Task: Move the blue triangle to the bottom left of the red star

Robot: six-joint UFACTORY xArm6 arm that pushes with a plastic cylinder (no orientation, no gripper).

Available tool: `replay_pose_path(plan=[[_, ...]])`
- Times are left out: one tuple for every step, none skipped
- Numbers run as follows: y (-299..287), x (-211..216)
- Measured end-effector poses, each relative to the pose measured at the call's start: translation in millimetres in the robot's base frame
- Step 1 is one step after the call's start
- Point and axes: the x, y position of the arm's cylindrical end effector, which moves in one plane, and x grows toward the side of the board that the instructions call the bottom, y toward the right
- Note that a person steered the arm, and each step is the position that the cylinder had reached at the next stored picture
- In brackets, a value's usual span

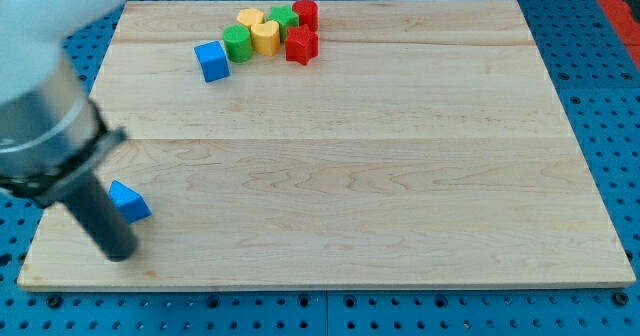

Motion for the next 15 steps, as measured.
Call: replay_pose_path(plan=[[3.4, -48.0], [20.8, -83.3], [16.9, -129.5], [-33.8, -148.6], [-25.1, -178.3], [1.7, -164.9], [-23.1, -147.7], [-10.1, -138.1], [46.7, -138.1], [64.8, -158.1], [74.5, -194.0], [91.7, -209.3], [110.5, -211.1], [122.7, -230.1], [141.0, -244.0]])
